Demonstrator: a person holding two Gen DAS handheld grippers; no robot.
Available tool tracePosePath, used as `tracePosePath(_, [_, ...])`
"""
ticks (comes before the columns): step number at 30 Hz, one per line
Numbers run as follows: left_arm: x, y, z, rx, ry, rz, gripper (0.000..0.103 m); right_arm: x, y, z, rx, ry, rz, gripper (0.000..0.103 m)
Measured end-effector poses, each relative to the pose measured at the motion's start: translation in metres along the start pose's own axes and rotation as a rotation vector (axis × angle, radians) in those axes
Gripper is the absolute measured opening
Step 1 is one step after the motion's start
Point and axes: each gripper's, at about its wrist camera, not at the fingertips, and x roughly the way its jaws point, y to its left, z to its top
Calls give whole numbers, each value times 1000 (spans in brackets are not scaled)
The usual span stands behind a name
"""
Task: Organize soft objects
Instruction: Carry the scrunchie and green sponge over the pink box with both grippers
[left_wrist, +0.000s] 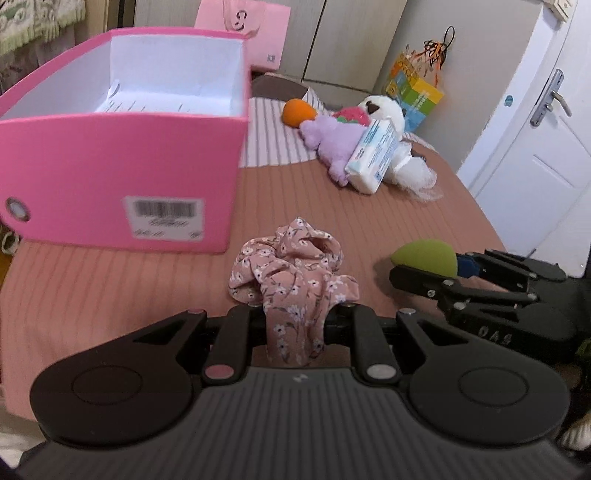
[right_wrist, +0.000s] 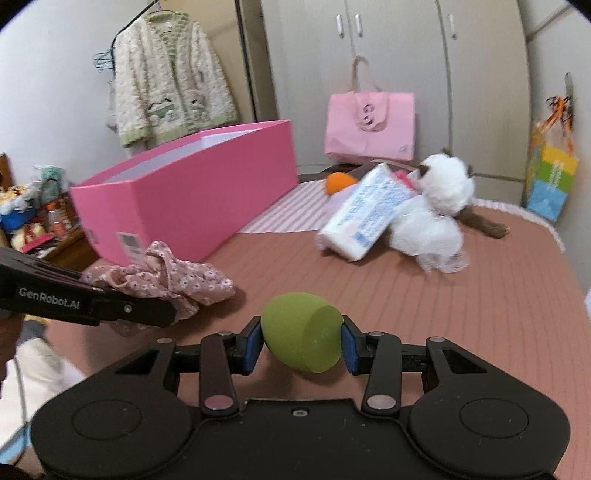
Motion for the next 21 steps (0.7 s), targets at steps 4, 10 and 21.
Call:
tracePosePath(4, [-23,21,-2,-22,12,17,15,-1,10,9,18,81,81,48])
tracePosePath(10, [-52,57,4,-55,31,41,15,1,29,25,-37,165,203,48])
tracePosePath(21, [-99,69,20,60,-36,100,15,-3,76,64,-149,167,294,48])
